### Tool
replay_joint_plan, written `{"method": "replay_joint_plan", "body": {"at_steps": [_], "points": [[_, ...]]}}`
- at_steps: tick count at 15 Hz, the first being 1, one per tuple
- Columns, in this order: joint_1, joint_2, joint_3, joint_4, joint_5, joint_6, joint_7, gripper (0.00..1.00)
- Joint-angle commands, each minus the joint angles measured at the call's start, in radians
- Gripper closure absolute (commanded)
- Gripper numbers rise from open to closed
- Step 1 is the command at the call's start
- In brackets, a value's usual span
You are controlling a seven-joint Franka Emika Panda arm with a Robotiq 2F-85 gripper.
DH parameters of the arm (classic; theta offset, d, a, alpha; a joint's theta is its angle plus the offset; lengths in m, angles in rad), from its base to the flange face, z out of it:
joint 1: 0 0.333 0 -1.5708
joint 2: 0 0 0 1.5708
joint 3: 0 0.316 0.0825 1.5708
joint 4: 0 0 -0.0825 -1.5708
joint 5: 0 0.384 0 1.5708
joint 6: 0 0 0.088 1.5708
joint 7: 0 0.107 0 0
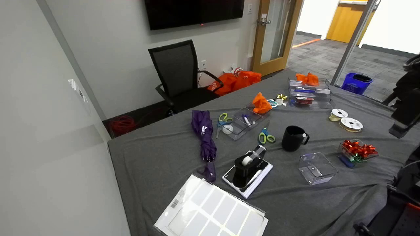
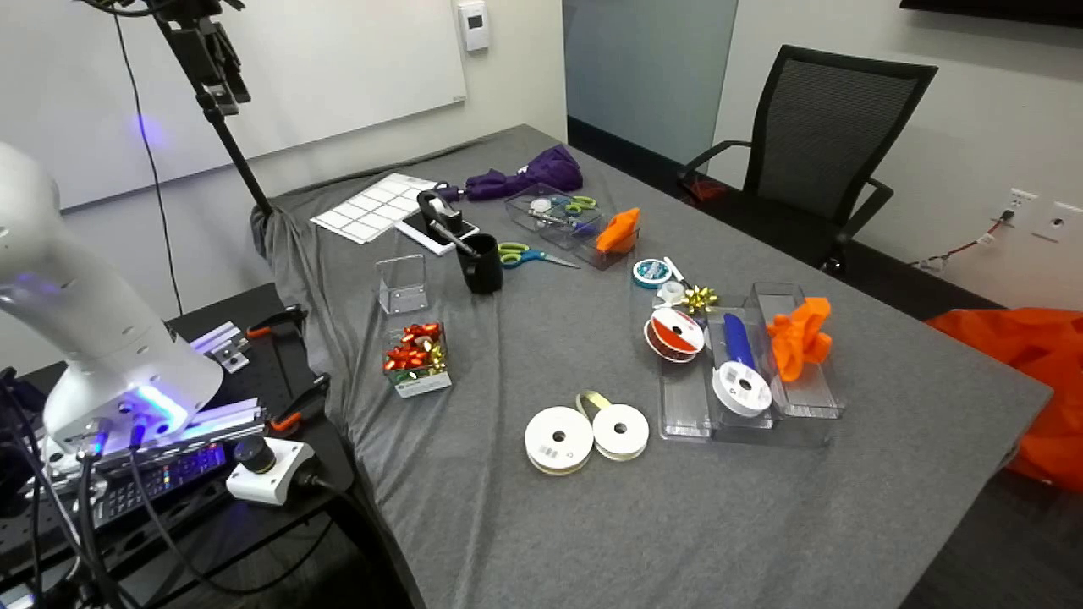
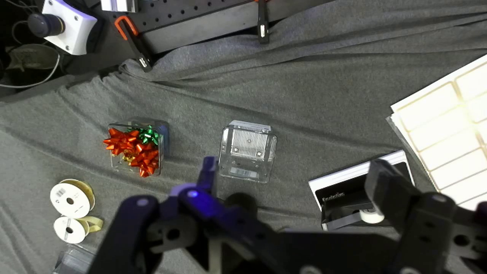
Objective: Move the container to the right
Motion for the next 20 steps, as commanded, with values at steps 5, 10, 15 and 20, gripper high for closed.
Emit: {"method": "replay_joint_plan", "body": {"at_steps": [5, 10, 15, 20], "points": [[-0.002, 0.000, 0.001, 0.002, 0.000, -0.002, -0.001, 0.00], [-0.002, 0.000, 0.001, 0.002, 0.000, -0.002, -0.001, 0.00], [-0.002, 0.000, 0.001, 0.002, 0.000, -0.002, -0.001, 0.00], [-0.023, 0.027, 0.012, -0.034, 0.002, 0.048, 0.028, 0.00]]}}
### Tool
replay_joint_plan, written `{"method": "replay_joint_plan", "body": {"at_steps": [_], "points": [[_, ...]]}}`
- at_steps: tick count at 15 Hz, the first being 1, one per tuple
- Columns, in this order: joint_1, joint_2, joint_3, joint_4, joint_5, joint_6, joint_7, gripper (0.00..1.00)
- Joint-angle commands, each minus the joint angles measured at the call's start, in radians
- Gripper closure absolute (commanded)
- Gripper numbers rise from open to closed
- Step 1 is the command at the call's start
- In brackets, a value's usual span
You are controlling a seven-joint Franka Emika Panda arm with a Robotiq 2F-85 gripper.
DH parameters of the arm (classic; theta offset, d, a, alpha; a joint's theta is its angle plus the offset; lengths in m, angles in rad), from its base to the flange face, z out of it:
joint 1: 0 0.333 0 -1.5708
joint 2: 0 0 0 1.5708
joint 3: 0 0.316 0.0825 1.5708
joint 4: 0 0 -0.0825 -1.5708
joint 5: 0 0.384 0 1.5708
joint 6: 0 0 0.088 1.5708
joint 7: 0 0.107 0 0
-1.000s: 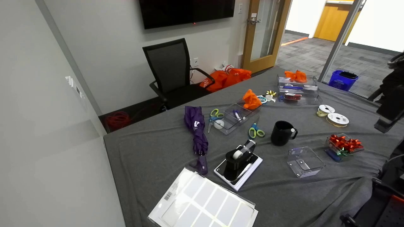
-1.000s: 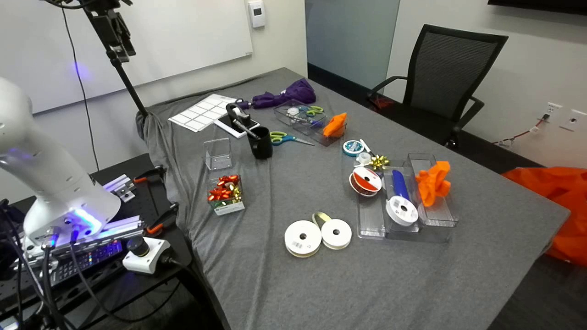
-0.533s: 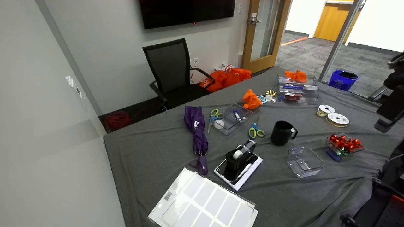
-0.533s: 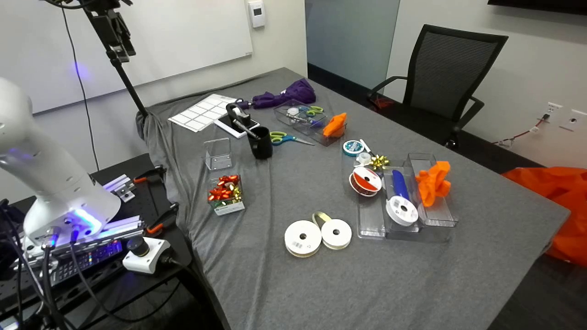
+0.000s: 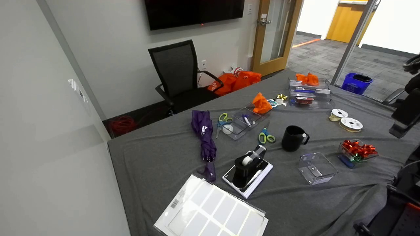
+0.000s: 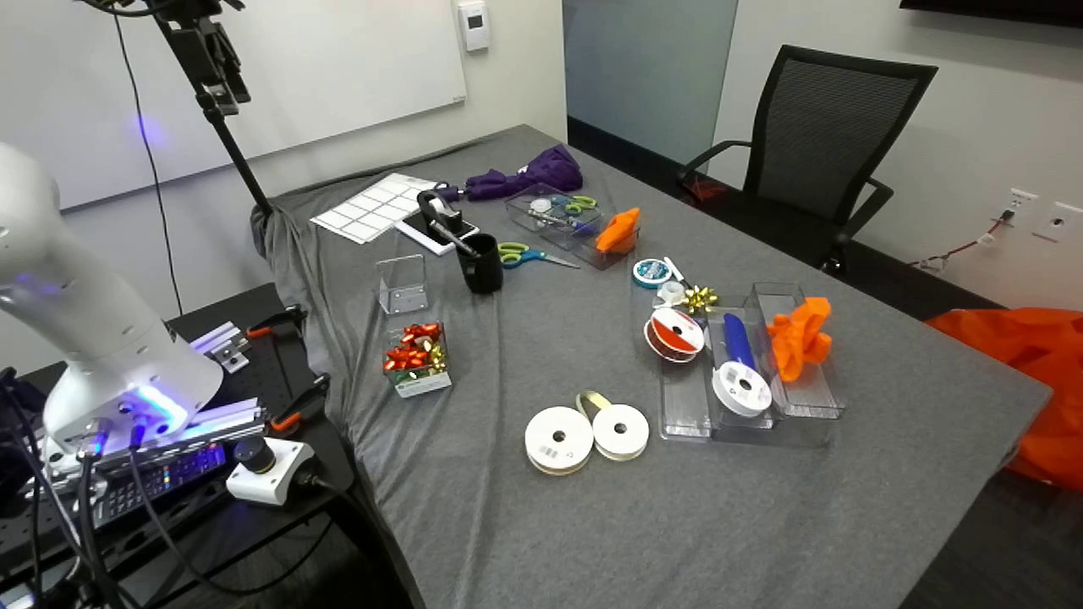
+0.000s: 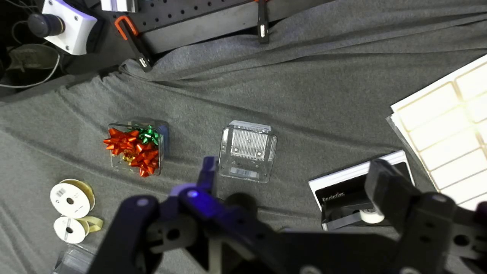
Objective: Move the container to the right
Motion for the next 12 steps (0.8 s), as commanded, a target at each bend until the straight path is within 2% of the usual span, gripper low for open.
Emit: {"method": "replay_joint_plan", "body": {"at_steps": [1, 8, 10, 11, 12], "points": [[-0.028, 0.035, 0.011, -0.037, 0.000, 0.055, 0.030, 0.00], [-0.019, 0.017, -0.048, -0.112, 0.028, 0.182, -0.044, 0.00], [-0.029, 0.026, -0.043, -0.123, 0.008, 0.209, -0.044, 0.00], [-0.006, 0.003, -0.002, -0.018, 0.001, 0.026, 0.007, 0.00], [-0.005, 0.006, -0.002, -0.025, 0.000, 0.027, 0.012, 0.00]]}}
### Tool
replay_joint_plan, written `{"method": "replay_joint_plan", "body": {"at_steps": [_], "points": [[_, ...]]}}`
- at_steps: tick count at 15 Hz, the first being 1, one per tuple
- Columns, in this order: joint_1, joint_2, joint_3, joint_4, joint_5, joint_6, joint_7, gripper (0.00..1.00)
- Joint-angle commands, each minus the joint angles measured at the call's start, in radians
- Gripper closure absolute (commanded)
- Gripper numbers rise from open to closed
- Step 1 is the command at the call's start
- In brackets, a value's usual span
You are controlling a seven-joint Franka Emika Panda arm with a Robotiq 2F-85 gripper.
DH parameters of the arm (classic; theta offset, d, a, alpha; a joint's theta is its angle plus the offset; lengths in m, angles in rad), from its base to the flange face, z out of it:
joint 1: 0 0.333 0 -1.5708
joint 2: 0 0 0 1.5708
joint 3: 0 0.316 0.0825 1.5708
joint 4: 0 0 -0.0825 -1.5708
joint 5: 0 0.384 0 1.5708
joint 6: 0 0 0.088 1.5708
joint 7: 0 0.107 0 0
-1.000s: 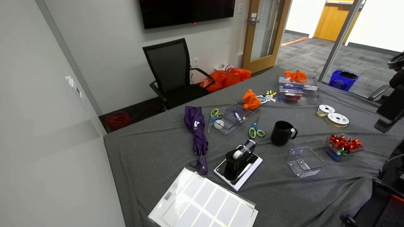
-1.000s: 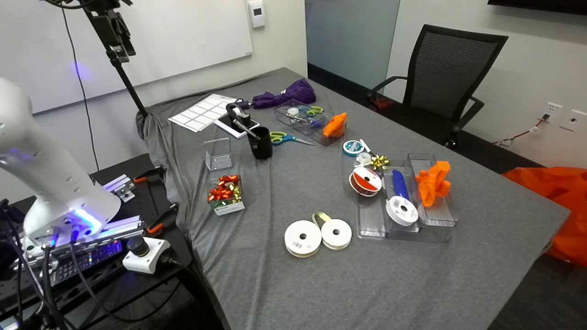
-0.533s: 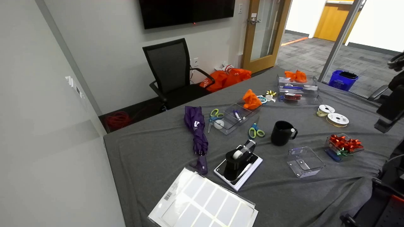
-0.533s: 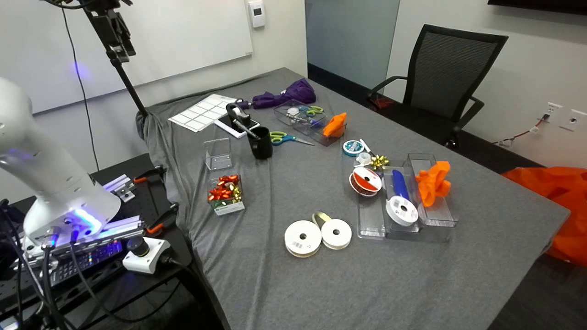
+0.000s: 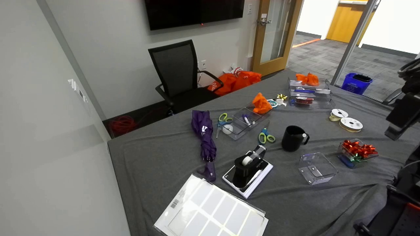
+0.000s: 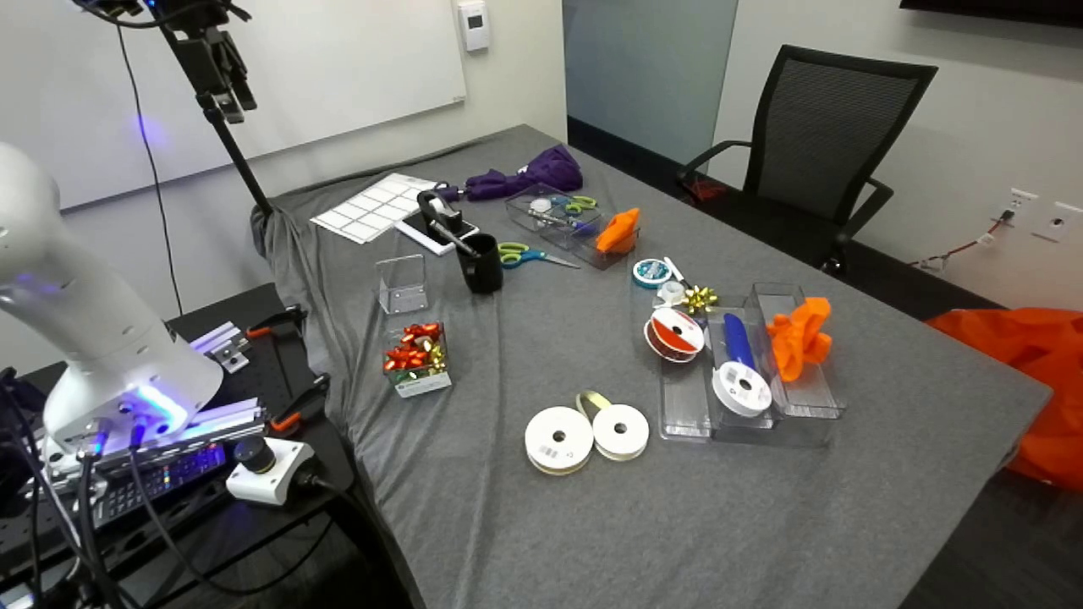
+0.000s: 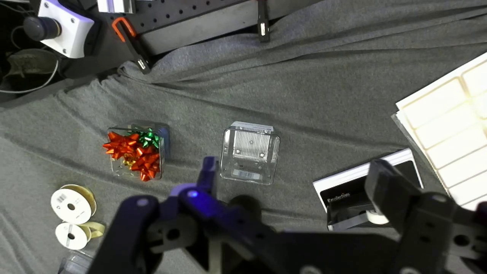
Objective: Move the container to the right
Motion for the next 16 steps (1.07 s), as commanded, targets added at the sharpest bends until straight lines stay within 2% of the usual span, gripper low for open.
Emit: {"method": "replay_joint_plan", "body": {"at_steps": [1, 4, 9, 16], "points": [[-0.001, 0.001, 0.001, 0.000, 0.000, -0.002, 0.002, 0.00], [-0.006, 0.007, -0.036, -0.063, 0.002, 0.121, -0.026, 0.00], [-0.007, 0.011, -0.048, -0.079, 0.003, 0.136, -0.034, 0.00], [-0.013, 0.042, -0.202, -0.136, 0.078, 0.282, -0.167, 0.00]]}}
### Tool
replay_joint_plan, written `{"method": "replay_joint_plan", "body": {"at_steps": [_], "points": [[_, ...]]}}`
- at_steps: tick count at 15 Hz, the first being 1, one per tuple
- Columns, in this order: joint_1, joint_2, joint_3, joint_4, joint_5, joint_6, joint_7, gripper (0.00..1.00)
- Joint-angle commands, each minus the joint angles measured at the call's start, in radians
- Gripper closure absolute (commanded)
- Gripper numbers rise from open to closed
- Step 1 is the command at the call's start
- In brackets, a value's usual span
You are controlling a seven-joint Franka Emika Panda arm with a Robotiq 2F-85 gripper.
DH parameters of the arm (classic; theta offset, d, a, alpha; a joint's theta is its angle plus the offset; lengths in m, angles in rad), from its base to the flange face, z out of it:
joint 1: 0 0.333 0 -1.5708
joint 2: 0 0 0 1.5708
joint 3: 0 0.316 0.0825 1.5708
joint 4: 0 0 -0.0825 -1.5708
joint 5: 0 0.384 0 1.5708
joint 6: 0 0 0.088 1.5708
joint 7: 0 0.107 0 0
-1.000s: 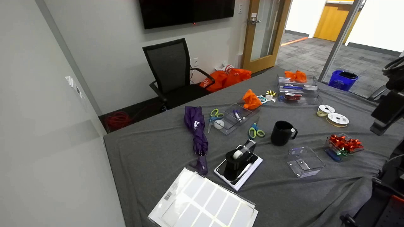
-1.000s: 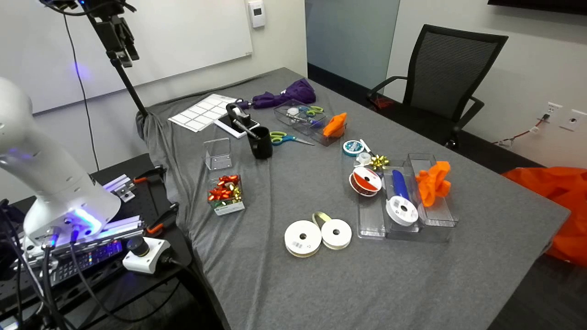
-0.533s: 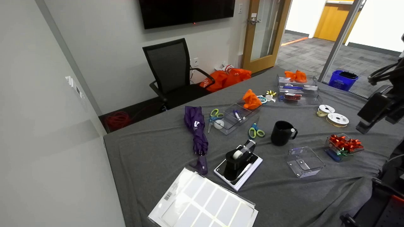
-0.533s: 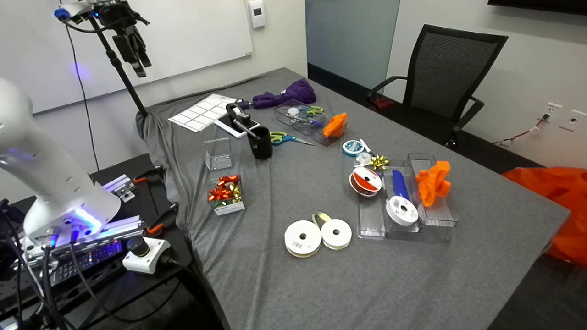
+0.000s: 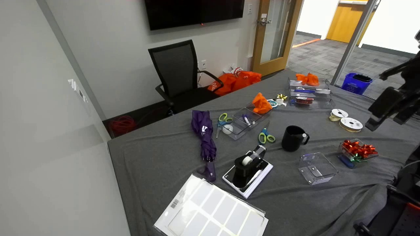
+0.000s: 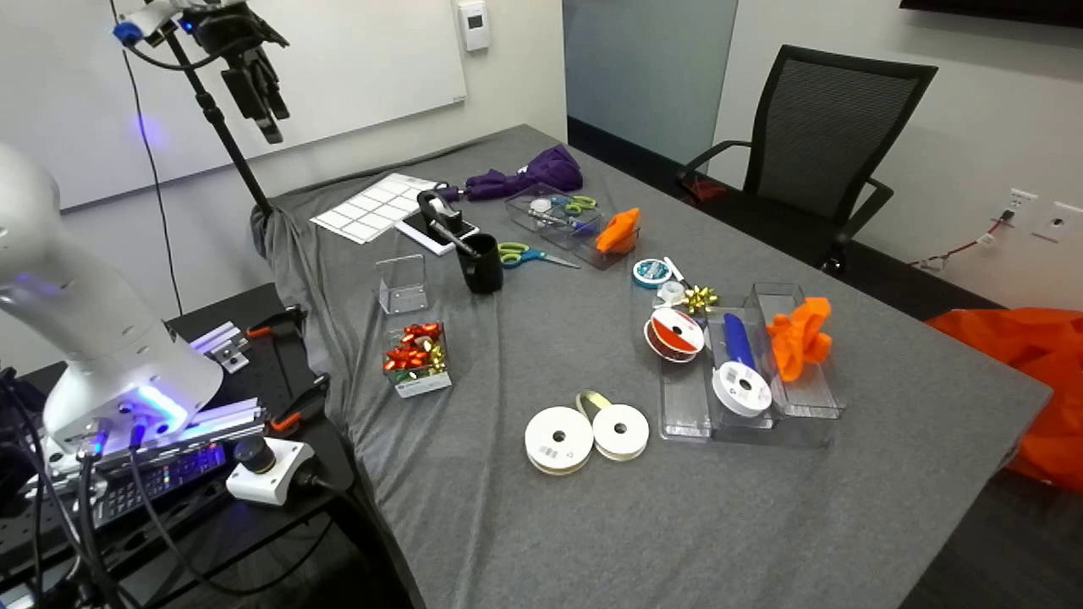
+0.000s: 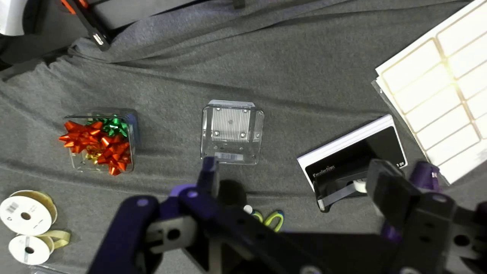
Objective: Move the container to the right
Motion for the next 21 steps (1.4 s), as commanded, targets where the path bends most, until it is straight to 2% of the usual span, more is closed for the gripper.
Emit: {"method": "replay_joint_plan", "body": {"at_steps": [1, 5, 10, 14, 21], "points": [[-0.010, 0.036, -0.087, -0.045, 0.066, 0.100, -0.104, 0.00], [-0.017, 0.119, -0.141, -0.089, 0.104, 0.233, -0.170, 0.00], [-0.025, 0.306, -0.133, -0.101, 0.084, 0.444, -0.153, 0.00], [-0.053, 0.442, -0.116, -0.098, 0.028, 0.537, -0.115, 0.00], [-0.091, 0.596, -0.116, -0.101, -0.103, 0.667, -0.069, 0.00]]}}
